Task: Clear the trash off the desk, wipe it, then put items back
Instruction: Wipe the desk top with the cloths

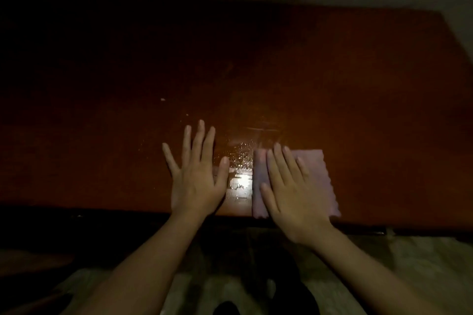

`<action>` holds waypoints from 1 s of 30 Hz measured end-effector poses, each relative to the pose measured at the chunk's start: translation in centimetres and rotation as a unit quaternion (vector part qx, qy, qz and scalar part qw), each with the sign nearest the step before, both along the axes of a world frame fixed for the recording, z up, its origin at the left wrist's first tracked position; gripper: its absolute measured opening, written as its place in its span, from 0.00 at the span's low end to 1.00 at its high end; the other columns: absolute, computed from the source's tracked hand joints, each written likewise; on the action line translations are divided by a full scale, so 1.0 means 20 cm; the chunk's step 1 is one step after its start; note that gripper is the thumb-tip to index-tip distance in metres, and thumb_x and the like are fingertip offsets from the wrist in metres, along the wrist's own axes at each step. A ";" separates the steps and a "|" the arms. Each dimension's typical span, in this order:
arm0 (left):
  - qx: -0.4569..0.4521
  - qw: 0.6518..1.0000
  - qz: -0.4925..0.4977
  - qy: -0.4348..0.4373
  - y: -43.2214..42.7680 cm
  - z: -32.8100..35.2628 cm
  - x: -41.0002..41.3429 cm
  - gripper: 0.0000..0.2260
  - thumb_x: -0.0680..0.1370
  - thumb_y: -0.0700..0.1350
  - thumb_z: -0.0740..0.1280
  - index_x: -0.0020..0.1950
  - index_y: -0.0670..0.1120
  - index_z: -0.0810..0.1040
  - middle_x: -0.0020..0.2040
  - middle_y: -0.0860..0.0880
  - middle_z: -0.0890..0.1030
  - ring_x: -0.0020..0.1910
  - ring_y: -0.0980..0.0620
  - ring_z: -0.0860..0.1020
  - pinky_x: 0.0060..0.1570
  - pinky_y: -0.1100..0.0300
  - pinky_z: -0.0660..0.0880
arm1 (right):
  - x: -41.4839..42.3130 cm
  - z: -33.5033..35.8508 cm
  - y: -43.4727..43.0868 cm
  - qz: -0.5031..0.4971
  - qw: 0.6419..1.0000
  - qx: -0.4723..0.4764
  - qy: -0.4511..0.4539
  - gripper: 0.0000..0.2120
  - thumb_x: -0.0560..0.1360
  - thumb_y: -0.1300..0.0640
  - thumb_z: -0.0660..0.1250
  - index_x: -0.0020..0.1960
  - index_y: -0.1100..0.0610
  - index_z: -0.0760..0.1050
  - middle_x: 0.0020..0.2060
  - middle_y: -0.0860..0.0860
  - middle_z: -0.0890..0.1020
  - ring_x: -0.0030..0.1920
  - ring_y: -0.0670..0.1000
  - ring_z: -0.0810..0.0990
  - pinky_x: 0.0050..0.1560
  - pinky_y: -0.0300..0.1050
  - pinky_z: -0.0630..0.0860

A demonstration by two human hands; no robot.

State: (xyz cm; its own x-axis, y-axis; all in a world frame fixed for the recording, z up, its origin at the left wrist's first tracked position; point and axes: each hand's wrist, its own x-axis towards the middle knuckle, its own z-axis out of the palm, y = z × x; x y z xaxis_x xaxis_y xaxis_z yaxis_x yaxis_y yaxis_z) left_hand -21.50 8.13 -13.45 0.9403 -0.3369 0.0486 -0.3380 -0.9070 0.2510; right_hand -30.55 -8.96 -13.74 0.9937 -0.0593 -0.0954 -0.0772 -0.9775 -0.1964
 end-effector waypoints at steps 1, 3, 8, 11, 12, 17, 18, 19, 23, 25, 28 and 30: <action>0.008 1.000 -0.001 0.002 0.01 0.00 0.01 0.31 0.79 0.62 0.41 0.79 0.51 0.47 0.79 0.51 0.42 0.77 0.52 0.38 0.71 0.39 0.33 | -0.07 0.02 -0.01 0.006 1.000 0.007 0.011 0.29 0.82 0.44 0.36 0.77 0.59 0.46 0.76 0.56 0.50 0.76 0.51 0.44 0.73 0.48 0.43; 0.007 1.000 -0.007 0.002 0.02 0.01 0.04 0.31 0.78 0.63 0.41 0.79 0.51 0.46 0.78 0.52 0.40 0.76 0.53 0.36 0.71 0.40 0.31 | -0.15 0.05 -0.11 -0.002 1.000 0.001 0.028 0.30 0.81 0.41 0.34 0.77 0.57 0.47 0.76 0.55 0.50 0.76 0.49 0.43 0.73 0.46 0.42; -0.017 1.000 -0.018 -0.018 -0.02 0.04 0.19 0.32 0.77 0.64 0.43 0.79 0.52 0.45 0.78 0.53 0.38 0.75 0.54 0.33 0.69 0.42 0.27 | 0.17 0.14 -0.40 -0.110 0.993 -0.025 0.029 0.33 0.75 0.40 0.27 0.76 0.55 0.33 0.75 0.53 0.35 0.76 0.50 0.35 0.73 0.45 0.35; -0.012 0.999 -0.022 -0.024 -0.06 0.03 0.28 0.32 0.77 0.64 0.42 0.79 0.53 0.45 0.78 0.53 0.38 0.75 0.55 0.32 0.68 0.44 0.25 | 0.61 0.11 -0.39 -0.165 0.986 -0.028 0.018 0.28 0.82 0.47 0.37 0.76 0.61 0.37 0.76 0.58 0.39 0.76 0.55 0.38 0.75 0.51 0.38; -0.009 1.000 -0.020 -0.022 -0.06 0.02 0.30 0.32 0.77 0.64 0.42 0.79 0.53 0.45 0.78 0.53 0.38 0.75 0.55 0.32 0.68 0.44 0.25 | 0.71 0.10 -0.34 -0.159 0.987 -0.018 0.019 0.28 0.82 0.48 0.39 0.76 0.61 0.37 0.76 0.59 0.39 0.76 0.56 0.37 0.75 0.52 0.37; 0.020 0.999 -0.024 -0.012 -0.05 -0.01 0.37 0.32 0.78 0.65 0.41 0.79 0.51 0.50 0.79 0.51 0.44 0.77 0.53 0.38 0.71 0.40 0.32 | 0.63 0.02 -0.16 0.031 0.999 0.014 -0.004 0.30 0.78 0.42 0.31 0.75 0.55 0.33 0.75 0.54 0.35 0.75 0.50 0.31 0.73 0.47 0.31; 0.028 0.999 -0.029 -0.007 -0.05 -0.02 0.37 0.31 0.79 0.65 0.41 0.78 0.51 0.52 0.79 0.51 0.46 0.77 0.52 0.41 0.71 0.38 0.35 | 0.54 0.01 -0.19 0.060 0.998 0.009 -0.002 0.29 0.79 0.43 0.32 0.76 0.55 0.36 0.76 0.53 0.37 0.75 0.49 0.32 0.73 0.46 0.33; 0.032 0.999 -0.032 -0.003 -0.05 -0.01 0.36 0.31 0.79 0.64 0.42 0.78 0.50 0.54 0.79 0.50 0.48 0.78 0.51 0.43 0.71 0.37 0.37 | 0.47 0.00 -0.25 0.074 0.997 -0.008 -0.007 0.29 0.81 0.43 0.35 0.77 0.56 0.40 0.77 0.53 0.42 0.76 0.48 0.34 0.74 0.46 0.36; 0.026 1.000 -0.015 0.003 -0.09 0.02 0.43 0.31 0.80 0.64 0.41 0.78 0.49 0.56 0.79 0.48 0.51 0.78 0.49 0.47 0.71 0.38 0.39 | 0.57 0.10 -0.47 0.027 0.999 -0.021 0.009 0.29 0.80 0.41 0.34 0.77 0.55 0.39 0.76 0.52 0.42 0.75 0.47 0.34 0.73 0.43 0.35; 0.016 1.000 0.001 0.002 -0.11 0.04 0.49 0.31 0.80 0.65 0.42 0.78 0.49 0.53 0.79 0.49 0.50 0.78 0.49 0.46 0.71 0.39 0.38 | 0.83 0.13 -0.49 -0.016 0.999 0.006 0.033 0.32 0.74 0.39 0.27 0.74 0.53 0.31 0.75 0.52 0.35 0.73 0.47 0.29 0.73 0.44 0.29; 0.008 1.000 0.002 0.003 -0.12 0.02 0.54 0.32 0.79 0.65 0.41 0.78 0.50 0.51 0.79 0.49 0.49 0.78 0.49 0.46 0.70 0.38 0.40 | 1.29 0.09 -0.41 -0.053 0.998 -0.017 0.002 0.35 0.73 0.41 0.28 0.76 0.58 0.35 0.76 0.56 0.38 0.75 0.52 0.34 0.73 0.47 0.32; 0.008 1.000 0.008 0.007 -0.13 0.02 0.56 0.32 0.79 0.65 0.41 0.78 0.49 0.52 0.79 0.49 0.50 0.77 0.49 0.47 0.70 0.38 0.41 | 1.47 0.07 -0.27 -0.033 0.999 -0.030 -0.010 0.32 0.78 0.43 0.33 0.77 0.59 0.38 0.76 0.57 0.40 0.76 0.53 0.37 0.73 0.49 0.34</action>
State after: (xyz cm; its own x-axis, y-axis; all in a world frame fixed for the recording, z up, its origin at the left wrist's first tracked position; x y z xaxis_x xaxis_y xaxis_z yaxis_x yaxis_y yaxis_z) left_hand -10.36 5.61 -13.07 0.9463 -0.3218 0.0308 -0.3195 -0.9164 0.2410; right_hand -1.10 -14.35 -12.40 0.9891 -0.1298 -0.0697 -0.1386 -0.9805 -0.1397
